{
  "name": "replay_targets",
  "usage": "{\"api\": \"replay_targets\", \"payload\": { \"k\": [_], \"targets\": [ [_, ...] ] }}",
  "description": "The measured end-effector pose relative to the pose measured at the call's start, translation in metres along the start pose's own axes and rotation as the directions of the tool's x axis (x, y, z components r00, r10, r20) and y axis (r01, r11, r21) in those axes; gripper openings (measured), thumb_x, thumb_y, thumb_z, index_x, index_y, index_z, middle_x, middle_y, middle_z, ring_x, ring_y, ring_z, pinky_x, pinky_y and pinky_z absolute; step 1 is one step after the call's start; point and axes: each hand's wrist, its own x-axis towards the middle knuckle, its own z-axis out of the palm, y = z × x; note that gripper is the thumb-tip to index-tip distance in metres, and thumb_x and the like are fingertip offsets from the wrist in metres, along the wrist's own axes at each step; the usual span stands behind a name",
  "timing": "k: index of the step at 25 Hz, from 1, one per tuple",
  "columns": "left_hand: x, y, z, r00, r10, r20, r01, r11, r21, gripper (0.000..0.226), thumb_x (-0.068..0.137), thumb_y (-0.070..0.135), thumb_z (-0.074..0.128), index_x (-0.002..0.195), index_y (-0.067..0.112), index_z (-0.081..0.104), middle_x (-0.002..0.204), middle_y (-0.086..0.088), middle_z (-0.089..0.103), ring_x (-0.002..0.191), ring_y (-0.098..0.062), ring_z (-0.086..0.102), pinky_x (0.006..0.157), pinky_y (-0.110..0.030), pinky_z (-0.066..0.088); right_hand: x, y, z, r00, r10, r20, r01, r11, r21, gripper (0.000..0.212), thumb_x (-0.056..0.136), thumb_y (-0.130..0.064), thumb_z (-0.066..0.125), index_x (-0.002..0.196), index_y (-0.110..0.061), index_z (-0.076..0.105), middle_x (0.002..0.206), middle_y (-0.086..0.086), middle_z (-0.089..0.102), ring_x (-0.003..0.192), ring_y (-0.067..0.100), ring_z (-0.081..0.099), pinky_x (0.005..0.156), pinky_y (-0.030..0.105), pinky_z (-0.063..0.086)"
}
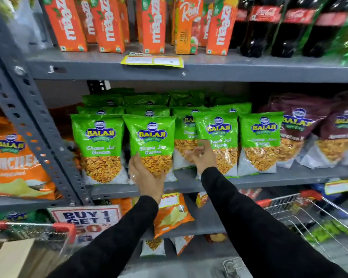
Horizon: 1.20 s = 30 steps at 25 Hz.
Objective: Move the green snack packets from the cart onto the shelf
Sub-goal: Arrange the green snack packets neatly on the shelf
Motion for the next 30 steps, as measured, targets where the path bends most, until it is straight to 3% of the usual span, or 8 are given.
{"api": "replay_targets", "payload": {
  "k": [2, 4, 7, 10, 17, 20, 26, 30],
  "targets": [
    [-0.018, 0.023, 0.036, 0.98, 0.09, 0.176, -0.088, 0.996, -0.016, 0.078, 0.075, 0.006, 0.071, 0.138, -0.002, 0.026, 0.141, -0.024, 0.031, 0.131, -0.037, 0.032, 0.11, -0.041, 0.032, 0.017, 0.007, -0.041, 0.975, -0.045, -0.217, 0.032, 0.997, -0.065, 0.062, 0.068, -0.021, 0.078, 0.119, -0.005, 0.047, 0.104, 0.015, 0.057, 0.1, 0.029, 0.053, 0.086, 0.04, 0.049],
    [-0.019, 0.039, 0.075, 0.912, -0.022, 0.409, 0.037, 0.999, -0.03, 0.077, 0.078, 0.012, 0.07, 0.14, 0.0, 0.025, 0.144, -0.02, 0.032, 0.133, -0.033, 0.034, 0.11, -0.046, 0.034, 0.032, 0.022, -0.077, 0.949, -0.047, -0.311, -0.005, 0.986, -0.165, 0.066, 0.066, -0.024, 0.079, 0.119, 0.0, 0.047, 0.118, 0.022, 0.055, 0.111, 0.034, 0.052, 0.094, 0.045, 0.047],
    [-0.018, 0.055, 0.124, 0.833, -0.224, 0.506, 0.192, 0.975, 0.115, 0.081, 0.077, 0.023, 0.072, 0.139, 0.002, 0.026, 0.146, -0.019, 0.036, 0.131, -0.032, 0.039, 0.107, -0.042, 0.037, 0.048, 0.055, -0.111, 0.994, 0.078, -0.078, -0.095, 0.965, -0.245, 0.073, 0.066, -0.027, 0.079, 0.123, 0.002, 0.043, 0.123, 0.021, 0.054, 0.114, 0.035, 0.053, 0.096, 0.043, 0.046],
    [-0.018, 0.061, 0.149, 0.796, -0.33, 0.507, 0.267, 0.944, 0.195, 0.09, 0.079, 0.02, 0.07, 0.145, 0.003, 0.012, 0.152, -0.017, 0.027, 0.136, -0.031, 0.034, 0.107, -0.04, 0.037, 0.055, 0.076, -0.12, 0.954, 0.229, 0.196, -0.131, 0.9, -0.416, 0.088, 0.069, -0.032, 0.076, 0.137, -0.001, 0.029, 0.137, 0.016, 0.048, 0.124, 0.031, 0.048, 0.102, 0.038, 0.041],
    [-0.01, 0.042, 0.119, 0.88, -0.32, 0.351, 0.234, 0.935, 0.266, 0.072, 0.076, 0.019, 0.073, 0.133, -0.001, 0.033, 0.134, -0.022, 0.051, 0.122, -0.033, 0.05, 0.092, -0.036, 0.044, 0.035, 0.065, -0.088, 0.957, 0.103, 0.27, -0.03, 0.964, -0.265, 0.094, 0.069, -0.019, 0.077, 0.142, -0.005, 0.019, 0.146, 0.018, 0.037, 0.132, 0.03, 0.04, 0.105, 0.038, 0.037],
    [0.001, 0.032, 0.105, 0.884, -0.311, 0.349, 0.207, 0.93, 0.303, 0.077, 0.071, 0.021, 0.077, 0.132, -0.001, 0.036, 0.134, -0.021, 0.053, 0.121, -0.032, 0.052, 0.097, -0.037, 0.044, 0.033, 0.054, -0.071, 0.942, 0.109, 0.318, -0.013, 0.957, -0.291, 0.09, 0.075, -0.016, 0.073, 0.144, -0.007, 0.015, 0.149, 0.016, 0.033, 0.135, 0.028, 0.036, 0.106, 0.036, 0.036],
    [-0.014, 0.039, 0.103, 0.928, -0.255, 0.27, 0.208, 0.959, 0.192, 0.082, 0.072, 0.01, 0.076, 0.137, 0.0, 0.026, 0.138, -0.021, 0.044, 0.126, -0.034, 0.046, 0.102, -0.039, 0.041, 0.028, 0.052, -0.075, 0.941, 0.154, 0.3, -0.09, 0.972, -0.218, 0.091, 0.075, -0.014, 0.072, 0.143, -0.005, 0.013, 0.146, 0.016, 0.036, 0.134, 0.028, 0.036, 0.106, 0.035, 0.035],
    [-0.061, 0.048, 0.122, 0.987, 0.1, 0.128, -0.112, 0.99, 0.09, 0.086, 0.067, 0.012, 0.078, 0.137, 0.001, 0.029, 0.146, -0.022, 0.024, 0.136, -0.034, 0.026, 0.112, -0.044, 0.029, 0.034, 0.047, -0.126, 0.997, 0.046, -0.066, -0.049, 0.998, -0.046, 0.068, 0.068, -0.016, 0.077, 0.125, -0.007, 0.041, 0.1, 0.006, 0.053, 0.098, 0.022, 0.052, 0.087, 0.035, 0.044]
  ]
}}
